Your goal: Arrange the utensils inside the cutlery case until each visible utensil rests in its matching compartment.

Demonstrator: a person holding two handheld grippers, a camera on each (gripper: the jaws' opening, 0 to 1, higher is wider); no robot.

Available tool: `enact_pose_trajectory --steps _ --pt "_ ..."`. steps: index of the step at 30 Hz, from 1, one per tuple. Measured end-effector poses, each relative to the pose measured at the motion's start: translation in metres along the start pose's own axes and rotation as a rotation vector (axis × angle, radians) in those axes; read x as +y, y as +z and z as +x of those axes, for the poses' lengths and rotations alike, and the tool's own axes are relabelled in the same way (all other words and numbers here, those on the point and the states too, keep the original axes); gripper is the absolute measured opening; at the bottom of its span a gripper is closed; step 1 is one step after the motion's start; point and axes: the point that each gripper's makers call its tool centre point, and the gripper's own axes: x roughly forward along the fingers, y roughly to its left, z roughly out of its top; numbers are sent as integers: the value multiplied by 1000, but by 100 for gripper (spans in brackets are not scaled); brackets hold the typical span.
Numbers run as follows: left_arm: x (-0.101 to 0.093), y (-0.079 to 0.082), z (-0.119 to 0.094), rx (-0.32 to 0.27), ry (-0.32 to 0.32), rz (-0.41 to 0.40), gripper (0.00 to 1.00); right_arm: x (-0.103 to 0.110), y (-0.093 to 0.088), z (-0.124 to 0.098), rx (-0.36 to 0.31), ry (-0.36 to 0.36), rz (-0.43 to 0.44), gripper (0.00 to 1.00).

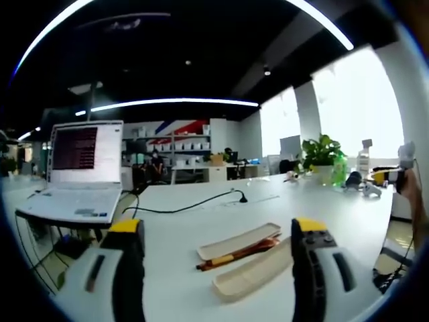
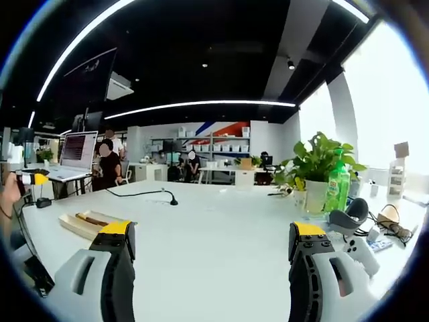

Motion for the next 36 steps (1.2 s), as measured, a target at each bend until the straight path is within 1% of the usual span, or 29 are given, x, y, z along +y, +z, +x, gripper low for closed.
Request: enact_pose_trajectory --steps 5,9,11,18,20,21,24,27,31,36 --pt "-4 0 2 -5 -13 -1 95 3 6 2 -6 18 -17 99" --pt "-10 -4 2 2 -11 13 95 5 17 4 -35 22 -14 99" --pt "-11 -7 2 12 -18 16 95 10 23 7 -49 35 -16 99" --pt "-9 -9 1 18 -15 7 95 25 38 17 -54 89 -56 96" --pt "-8 -10 2 21 -16 7 95 32 45 19 -62 114 -71 95" --pt "-8 -10 1 21 -16 7 95 38 48 20 -63 137 -91 95" --pt "-8 -10 2 20 -14 9 94 50 52 23 -46 180 -139 95" --pt "-9 -11 3 26 -17 13 94 56 57 28 -49 192 -142 98" --pt "-13 -14 6 38 -26 21 94 65 57 35 -34 229 -154 97" --pt "-15 -16 7 47 -35 27 94 78 62 47 -26 300 -150 97"
